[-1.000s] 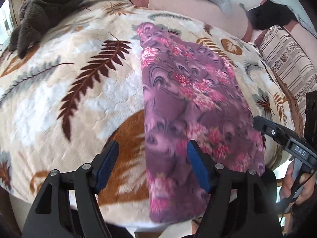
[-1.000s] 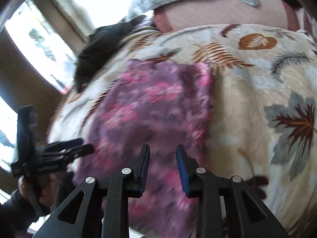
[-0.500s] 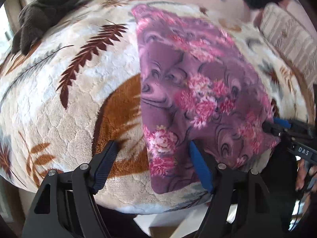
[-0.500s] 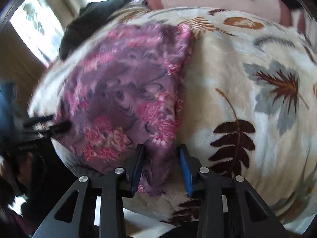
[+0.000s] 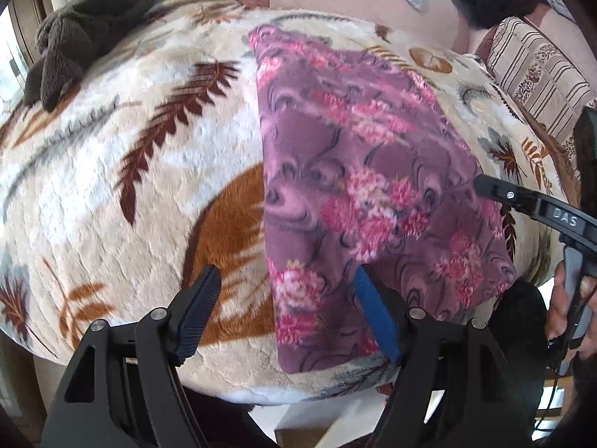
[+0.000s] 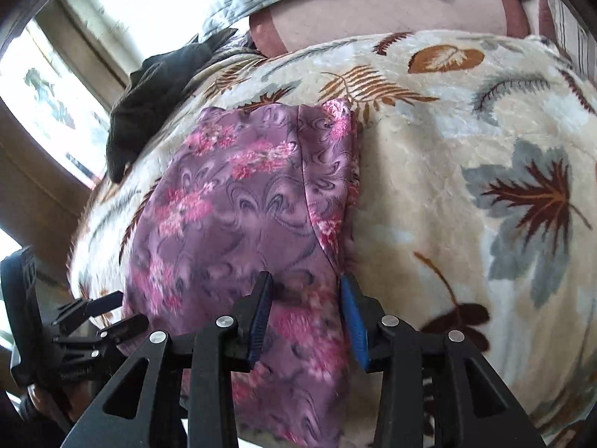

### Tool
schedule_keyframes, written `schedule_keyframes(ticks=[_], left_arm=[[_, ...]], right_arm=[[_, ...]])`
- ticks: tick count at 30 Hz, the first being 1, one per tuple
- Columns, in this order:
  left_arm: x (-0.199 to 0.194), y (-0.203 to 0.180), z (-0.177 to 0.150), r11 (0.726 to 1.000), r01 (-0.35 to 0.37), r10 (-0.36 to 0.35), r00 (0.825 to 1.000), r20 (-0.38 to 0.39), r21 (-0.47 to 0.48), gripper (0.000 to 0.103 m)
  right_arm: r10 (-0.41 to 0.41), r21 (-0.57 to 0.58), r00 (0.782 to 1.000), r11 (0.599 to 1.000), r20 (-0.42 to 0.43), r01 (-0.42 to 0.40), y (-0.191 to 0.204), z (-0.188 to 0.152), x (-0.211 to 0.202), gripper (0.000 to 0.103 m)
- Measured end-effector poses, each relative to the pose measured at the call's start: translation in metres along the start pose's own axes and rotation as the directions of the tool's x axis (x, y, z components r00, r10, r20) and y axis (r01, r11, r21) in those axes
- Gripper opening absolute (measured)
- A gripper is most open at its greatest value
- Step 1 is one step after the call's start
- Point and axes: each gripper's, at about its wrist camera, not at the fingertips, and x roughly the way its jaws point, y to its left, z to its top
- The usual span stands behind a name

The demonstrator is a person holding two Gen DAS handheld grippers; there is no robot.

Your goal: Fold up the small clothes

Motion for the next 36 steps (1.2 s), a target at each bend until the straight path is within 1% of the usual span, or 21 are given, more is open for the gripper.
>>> schedule_keyframes(ticks=[4,5,6,8,10,12,14,16,18,19,20,23,24,25,26,28,29,31,32,35,36], left_arm=[[0.001,0.003,0.009,1.000,0.004,-0.004,1.000,-0.005,-0.010,0.075],[0.000,0.004,0.013,1.000,0.012,-0.012,1.000,-0.001,-0.015,0.075],[-0.002,0.006,0.018,1.000,0.019,-0.019,1.000,0.010,-0.024,0.075],[-0.003,0.010,0.030,0.999,0.026,-0.024,0.999,0.035,-0.046,0.075],[0.004,0.015,0.040,0.998,0.014,-0.012,0.999,0.034,-0.058,0.075],[0.022,0.018,0.046,0.998,0.005,-0.005,1.000,-0.010,-0.059,0.075],[0.027,0.024,0.050,0.995,0.044,-0.047,0.998,-0.033,-0.091,0.075],[0.019,0.029,0.057,0.990,0.073,-0.073,0.997,0.004,-0.116,0.075],[0.015,0.031,0.075,0.988,0.071,-0.066,0.997,0.041,-0.134,0.075],[0.016,0.031,0.081,0.988,0.070,-0.065,0.997,0.041,-0.137,0.075],[0.019,0.030,0.090,0.988,0.068,-0.064,0.997,0.038,-0.140,0.075],[0.033,0.026,0.114,0.988,0.048,-0.045,0.999,0.023,-0.146,0.075],[0.039,0.026,0.123,0.989,0.041,-0.039,0.999,0.016,-0.143,0.075],[0.041,0.025,0.128,0.989,0.036,-0.034,0.999,0.015,-0.146,0.075],[0.044,0.025,0.132,0.988,0.036,-0.034,0.999,0.018,-0.150,0.075],[0.054,0.028,0.137,0.986,0.033,-0.031,0.999,0.014,-0.165,0.075],[0.062,0.031,0.139,0.986,0.021,-0.021,1.000,0.002,-0.167,0.075],[0.087,0.035,0.141,0.984,0.023,-0.032,0.998,-0.049,-0.174,0.079],[0.093,0.038,0.141,0.980,0.041,-0.055,0.996,-0.067,-0.194,0.080],[0.080,0.047,0.144,0.966,0.082,-0.094,0.995,-0.039,-0.244,0.079],[0.072,0.048,0.146,0.965,0.088,-0.094,0.995,-0.014,-0.248,0.079]], right_arm=[[0.013,0.036,1.000,0.999,-0.003,-0.013,-0.010,0.002,0.009,0.037],[0.045,0.044,0.999,0.998,-0.004,-0.045,-0.010,0.004,0.009,0.021],[0.063,0.033,0.998,0.997,0.000,-0.063,-0.009,0.004,0.007,0.012],[0.057,-0.003,0.998,0.998,0.041,-0.057,-0.004,0.006,-0.002,0.009],[0.047,0.004,0.998,0.999,0.043,-0.047,-0.007,0.006,0.000,0.009],[0.043,0.009,0.999,0.999,-0.020,-0.042,-0.012,0.004,0.013,0.009],[0.049,0.023,0.998,0.999,-0.027,-0.049,-0.013,0.009,0.009,0.015],[0.064,0.054,0.998,0.996,0.019,-0.065,-0.014,0.026,-0.001,0.019],[0.096,0.099,0.994,0.990,0.058,-0.101,-0.019,0.049,-0.002,0.033],[0.090,0.115,0.994,0.989,0.061,-0.097,-0.020,0.058,0.003,0.044],[0.074,0.130,0.996,0.988,0.059,-0.081,-0.022,0.067,0.011,0.045],[0.020,0.188,1.000,0.982,0.017,-0.022,-0.028,0.090,0.045,0.045],[0.013,0.215,1.000,0.977,-0.002,-0.012,-0.030,0.096,0.058,0.040],[0.024,0.217,1.000,0.976,0.009,-0.026,-0.030,0.100,0.061,0.015],[0.033,0.204,0.999,0.978,0.037,-0.040,-0.030,0.104,0.061,0.007],[0.047,0.192,0.991,0.979,0.123,-0.070,-0.031,0.108,0.052,0.004],[0.025,0.201,0.991,0.978,0.131,-0.051,-0.036,0.109,0.054,0.004],[-0.039,0.217,0.998,0.976,0.047,0.028,-0.053,0.107,0.073,0.005],[-0.038,0.228,0.999,0.973,0.039,0.028,-0.058,0.106,0.075,0.006],[-0.006,0.209,0.994,0.978,0.106,-0.016,-0.053,0.109,0.052,0.013],[0.034,0.180,0.989,0.982,0.145,-0.060,-0.046,0.111,0.041,0.013]])
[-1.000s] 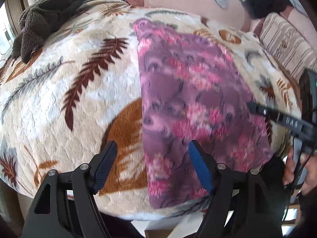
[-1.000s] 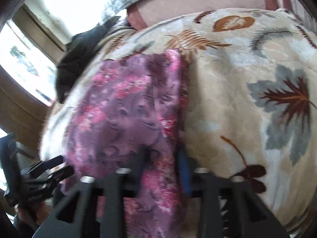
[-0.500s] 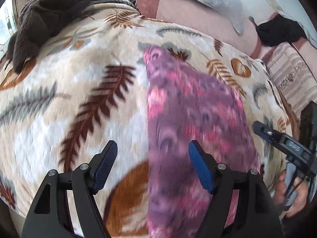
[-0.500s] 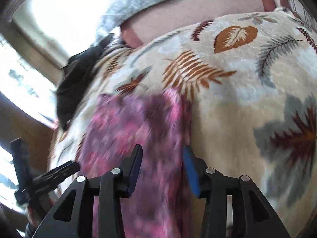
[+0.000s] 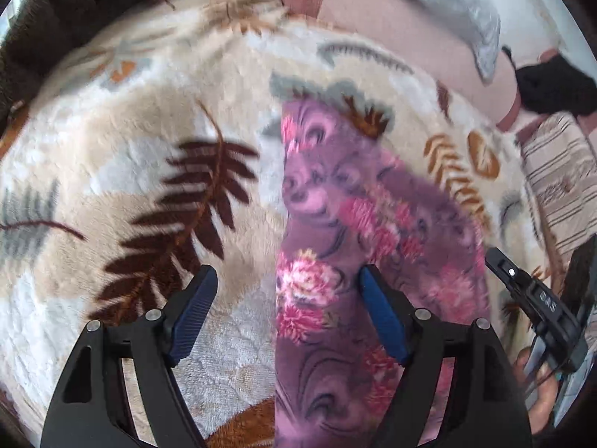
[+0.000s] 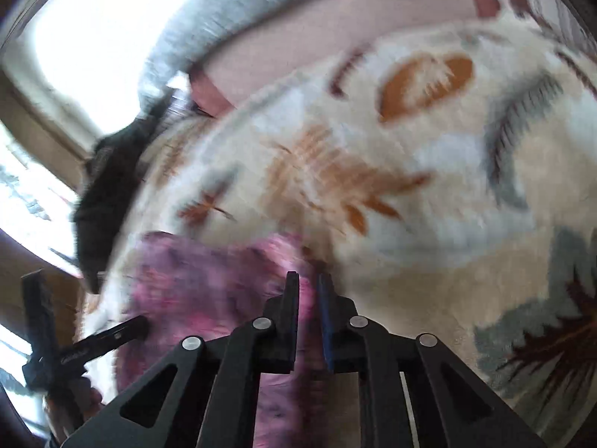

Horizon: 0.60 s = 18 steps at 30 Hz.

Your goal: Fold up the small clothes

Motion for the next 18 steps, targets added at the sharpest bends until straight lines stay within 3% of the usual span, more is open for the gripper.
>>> schedule_keyframes(ticks=[3,6,8,9,12,13,15,17,18], left_arm=[[-0.011,-0.007,0.008,0.999,0.035,-0.035,0.999,0.035,-0.008,0.079],[0.002,-0.013,0.015,1.000,-0.003,0.002,1.000,0.023,0.002,0.079],[0.021,-0.011,0.015,0.998,-0.057,0.058,0.998,-0.024,0.021,0.080],[0.032,-0.007,0.016,0.999,-0.045,0.046,0.997,-0.058,0.023,0.080],[0.013,0.004,0.016,1.000,-0.003,0.002,0.999,-0.050,-0.017,0.080],[0.005,0.005,0.015,1.000,0.003,-0.003,0.999,-0.040,-0.010,0.079],[-0.018,0.002,0.004,0.999,0.026,-0.026,1.000,-0.011,0.046,0.079],[-0.027,-0.002,-0.012,0.995,0.041,-0.042,0.999,0.015,0.093,0.079],[-0.025,-0.005,-0.023,0.993,0.039,-0.041,0.999,0.011,0.115,0.079]], right_arm=[[0.078,-0.025,0.997,0.997,0.022,-0.077,0.013,0.007,-0.002,0.020],[0.082,-0.041,0.997,0.996,-0.005,-0.082,0.022,0.011,0.021,0.025],[0.006,-0.074,0.995,0.997,-0.103,-0.014,0.020,0.006,0.050,0.019],[-0.014,-0.118,0.996,0.993,-0.086,0.004,0.021,0.006,0.052,0.018],[-0.073,-0.119,0.994,0.991,-0.076,0.063,0.026,0.012,0.032,0.017],[-0.036,-0.137,0.996,0.990,-0.077,0.026,0.029,0.009,0.021,0.023],[0.086,-0.189,0.991,0.976,-0.106,-0.105,0.034,-0.006,0.001,0.023],[0.123,-0.215,0.981,0.965,-0.146,-0.153,0.035,-0.028,-0.006,0.031],[0.083,-0.242,0.980,0.962,-0.180,-0.126,0.038,-0.037,0.002,0.035]])
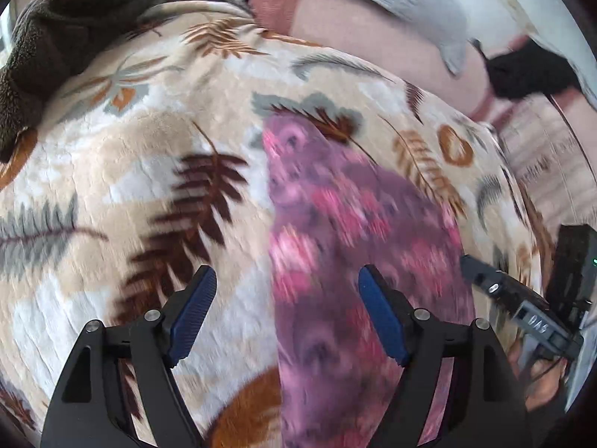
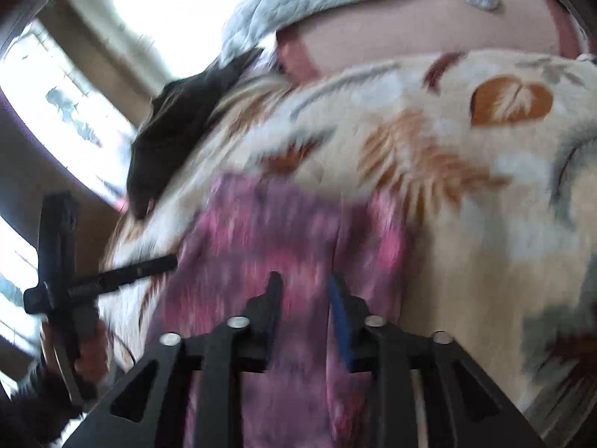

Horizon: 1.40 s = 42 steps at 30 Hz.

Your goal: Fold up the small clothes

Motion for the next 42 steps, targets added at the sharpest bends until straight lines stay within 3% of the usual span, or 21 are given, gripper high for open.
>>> schedule_keyframes(ticks=[1,2,4,6,9,10,12,13,16,19,21,23,25,27,29,34,39,42], left_arm=[[0.008,-0.003,-0.007,1.000,-0.014,0.015,1.000,-0.024,0.025,0.079],[0.021,-0.005,-0.014,0.998,-0.039,0.042,0.997,-0.060,0.055,0.081],[0.023,-0.004,-0.021,0.998,-0.044,0.046,0.998,-0.046,0.033,0.081],[0.008,-0.001,-0.021,1.000,-0.019,0.018,0.998,-0.063,-0.007,0.080],[-0.016,-0.003,-0.034,1.000,0.019,-0.019,0.999,-0.029,-0.015,0.080],[-0.018,-0.005,-0.042,1.000,0.018,-0.018,0.999,-0.029,-0.009,0.080],[-0.005,-0.008,-0.063,1.000,-0.007,0.008,0.998,-0.069,0.024,0.082],[0.000,-0.007,-0.069,0.999,-0.011,0.014,0.996,-0.087,0.030,0.085],[-0.013,-0.009,-0.077,0.998,-0.034,0.037,0.997,-0.075,0.047,0.084],[-0.025,-0.011,-0.090,0.996,-0.049,0.053,0.997,-0.060,0.074,0.084],[-0.016,-0.009,-0.100,0.993,-0.080,0.088,0.992,-0.087,0.092,0.085],[-0.020,-0.013,-0.106,0.987,-0.113,0.121,0.991,-0.063,0.113,0.086],[-0.027,-0.019,-0.111,0.982,-0.132,0.140,0.989,-0.054,0.137,0.085],[-0.039,-0.024,-0.119,0.968,-0.169,0.176,0.984,-0.022,0.183,0.085],[-0.048,-0.030,-0.127,0.953,-0.208,0.209,0.978,0.019,0.218,0.085],[-0.074,-0.031,-0.146,0.933,-0.276,0.254,0.960,0.120,0.232,0.085],[-0.084,-0.035,-0.154,0.912,-0.338,0.302,0.937,0.174,0.235,0.085],[-0.092,-0.040,-0.162,0.918,-0.330,0.293,0.938,0.183,0.219,0.085]], right_arm=[[-0.059,-0.036,0.998,0.998,-0.028,0.058,0.001,-0.010,0.009,0.034],[-0.087,-0.076,0.996,0.993,0.004,0.087,0.004,-0.016,0.010,0.034],[-0.132,-0.068,0.991,0.989,0.014,0.133,0.010,-0.016,0.001,0.034],[-0.117,-0.016,0.993,0.993,0.014,0.117,0.011,-0.016,-0.015,0.037],[0.011,0.001,1.000,1.000,0.014,-0.011,0.013,-0.036,-0.037,0.038],[-0.003,-0.007,1.000,1.000,-0.005,0.003,0.012,-0.045,-0.035,0.037],[-0.177,-0.085,0.983,0.981,-0.051,0.172,0.012,-0.063,-0.021,0.038],[-0.180,-0.077,0.983,0.981,-0.023,0.177,0.008,-0.068,-0.025,0.046],[-0.146,0.062,0.989,0.987,-0.032,0.147,-0.005,-0.068,-0.043,0.047],[-0.148,0.025,0.988,0.989,-0.042,0.149,-0.006,-0.082,-0.054,0.048],[-0.218,-0.031,0.973,0.976,-0.070,0.217,-0.008,-0.098,-0.053,0.049],[-0.261,-0.064,0.963,0.964,-0.071,0.257,-0.003,-0.100,-0.054,0.049],[-0.343,-0.106,0.933,0.937,-0.112,0.332,0.002,-0.103,-0.059,0.055],[-0.448,-0.164,0.882,0.890,-0.149,0.425,0.008,-0.105,-0.063,0.070],[-0.491,-0.201,0.858,0.865,-0.151,0.460,0.011,-0.111,-0.073,0.077],[-0.493,-0.224,0.865,0.856,-0.088,0.465,0.029,-0.115,-0.109,0.096],[-0.531,-0.307,0.847,0.802,0.025,0.512,0.055,-0.124,-0.136,0.100],[-0.546,-0.328,0.834,0.776,0.076,0.538,0.066,-0.129,-0.145,0.101]])
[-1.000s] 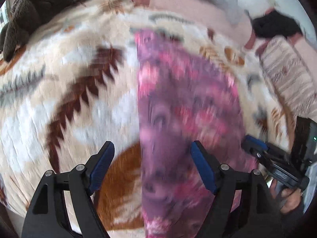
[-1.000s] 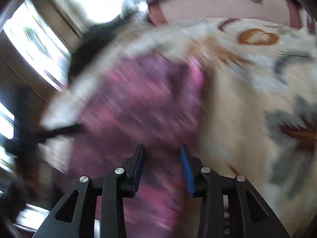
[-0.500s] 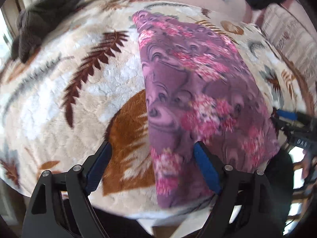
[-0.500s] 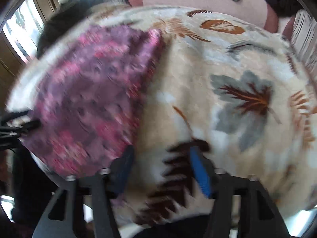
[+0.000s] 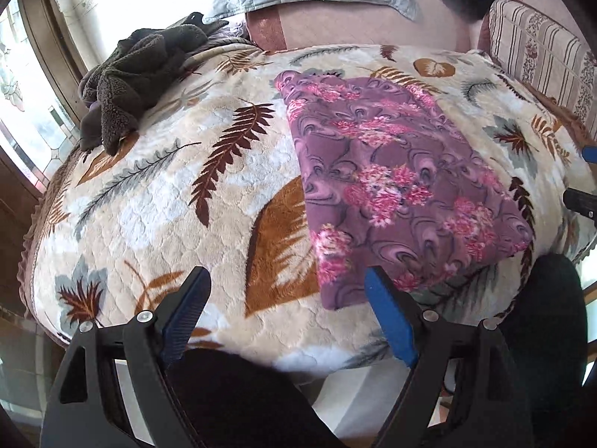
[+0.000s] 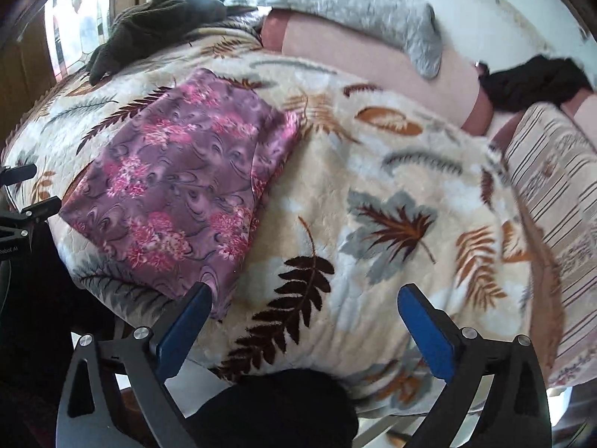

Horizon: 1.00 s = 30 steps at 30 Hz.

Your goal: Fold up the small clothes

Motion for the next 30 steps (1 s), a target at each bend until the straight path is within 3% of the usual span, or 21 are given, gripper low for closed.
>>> schedule_keyframes(ticks=[9,30], left_arm=[[-0.025,-0.024,-0.006,1.000,0.031,-0.031,0.999,0.031,-0.001,0.085],[-0.054,-0.060,-0.022,0.985,0.168,-0.170,0.983,0.064,0.034,0.085]], right_arm=[[-0.029,0.006,0.998,1.000,0.053,0.029,0.007,-0.008,-0.015,0.101],[-0.009,0.062,0.999,0.998,0.053,0.006,0.001,-0.026,-0.028,0.101]])
